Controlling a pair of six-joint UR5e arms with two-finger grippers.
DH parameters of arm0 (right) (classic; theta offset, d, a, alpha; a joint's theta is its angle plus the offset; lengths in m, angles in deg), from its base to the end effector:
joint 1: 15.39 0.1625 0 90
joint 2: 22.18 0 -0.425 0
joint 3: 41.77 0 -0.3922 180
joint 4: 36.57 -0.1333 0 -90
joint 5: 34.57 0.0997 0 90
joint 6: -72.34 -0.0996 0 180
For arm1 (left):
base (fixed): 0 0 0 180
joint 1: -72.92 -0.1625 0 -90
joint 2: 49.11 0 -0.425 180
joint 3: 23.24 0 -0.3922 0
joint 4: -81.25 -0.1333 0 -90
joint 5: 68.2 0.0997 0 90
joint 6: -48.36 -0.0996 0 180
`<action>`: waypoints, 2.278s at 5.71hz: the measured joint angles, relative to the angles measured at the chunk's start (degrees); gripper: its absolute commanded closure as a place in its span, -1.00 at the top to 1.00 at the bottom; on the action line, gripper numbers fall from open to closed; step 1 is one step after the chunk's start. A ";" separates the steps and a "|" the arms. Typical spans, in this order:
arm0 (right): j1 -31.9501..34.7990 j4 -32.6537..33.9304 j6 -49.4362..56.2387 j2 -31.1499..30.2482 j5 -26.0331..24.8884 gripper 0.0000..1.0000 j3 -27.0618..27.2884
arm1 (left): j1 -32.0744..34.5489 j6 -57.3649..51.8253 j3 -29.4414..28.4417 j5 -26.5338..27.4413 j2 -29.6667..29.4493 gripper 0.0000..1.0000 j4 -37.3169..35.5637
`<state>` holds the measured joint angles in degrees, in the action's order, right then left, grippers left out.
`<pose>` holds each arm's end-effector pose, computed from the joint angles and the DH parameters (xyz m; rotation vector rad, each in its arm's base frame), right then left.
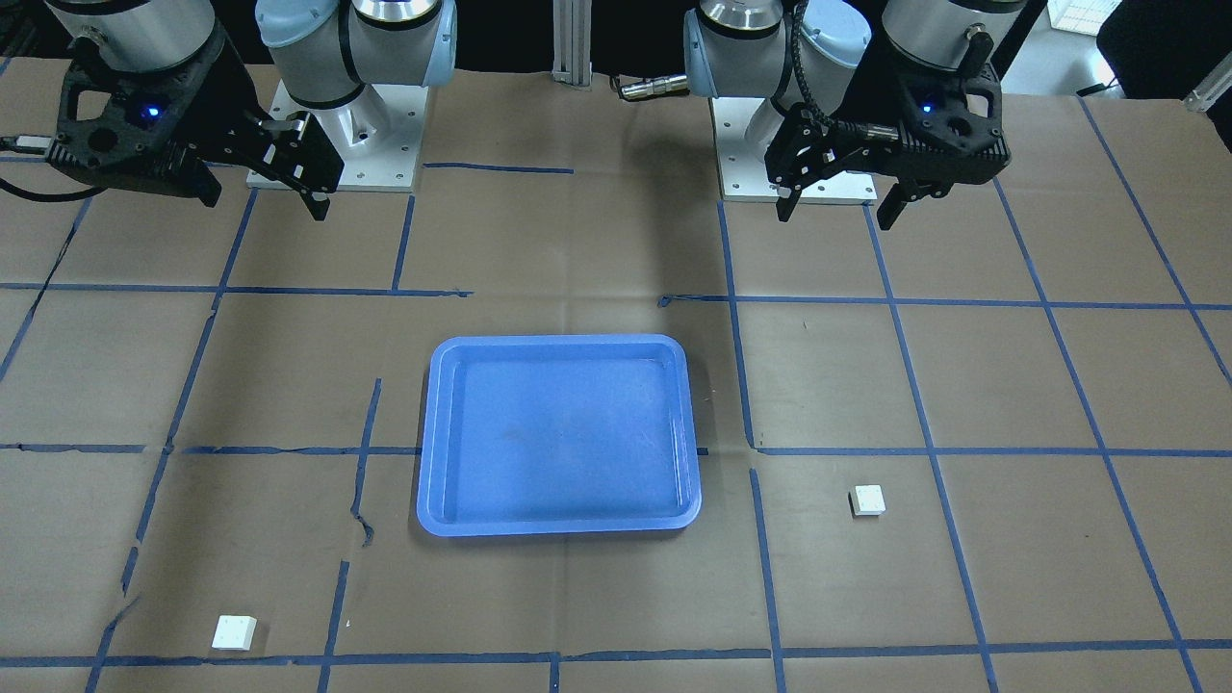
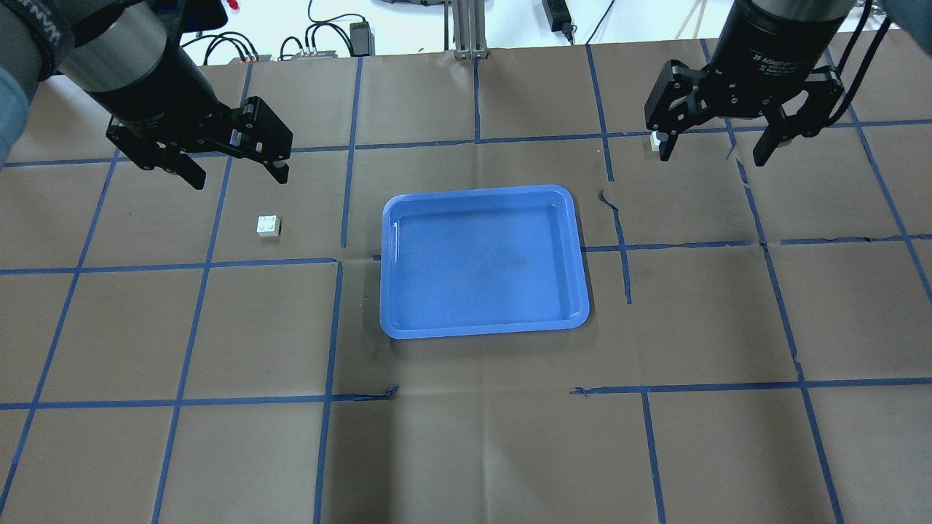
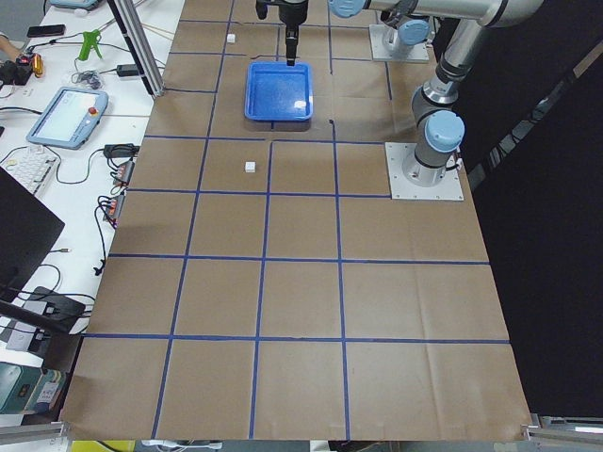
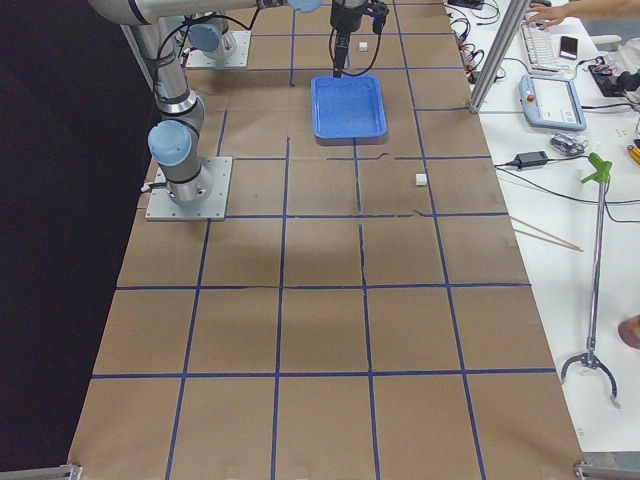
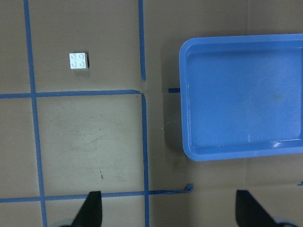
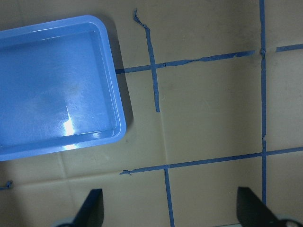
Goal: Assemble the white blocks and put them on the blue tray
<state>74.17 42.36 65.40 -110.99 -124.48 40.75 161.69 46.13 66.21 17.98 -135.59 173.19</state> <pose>0.1297 -0.4907 0.5228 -0.2019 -3.1292 -0.1308 -0.1298 -0.4713 0.5189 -0.0287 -3.0754 0.0602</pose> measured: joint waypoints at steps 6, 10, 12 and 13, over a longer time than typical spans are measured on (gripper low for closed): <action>0.00 -0.24 0.95 0.22 -0.45 1.00 -0.08 | -0.35 0.03 -0.53 -0.14 0.25 0.97 0.03; -0.99 3.88 29.62 1.39 -0.13 1.00 -0.28 | -5.17 -2.13 0.28 -0.26 -1.94 0.97 -0.79; -3.25 8.62 55.70 4.56 0.15 0.99 -0.90 | -8.96 -5.71 -0.32 -0.17 -10.47 0.96 -5.53; -5.58 9.27 67.60 6.59 0.32 0.98 -1.88 | -10.40 -7.67 0.09 -0.25 -15.90 0.95 -12.84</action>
<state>68.59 51.62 133.00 -104.40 -124.16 38.87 151.28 38.46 66.30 17.73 -151.49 160.34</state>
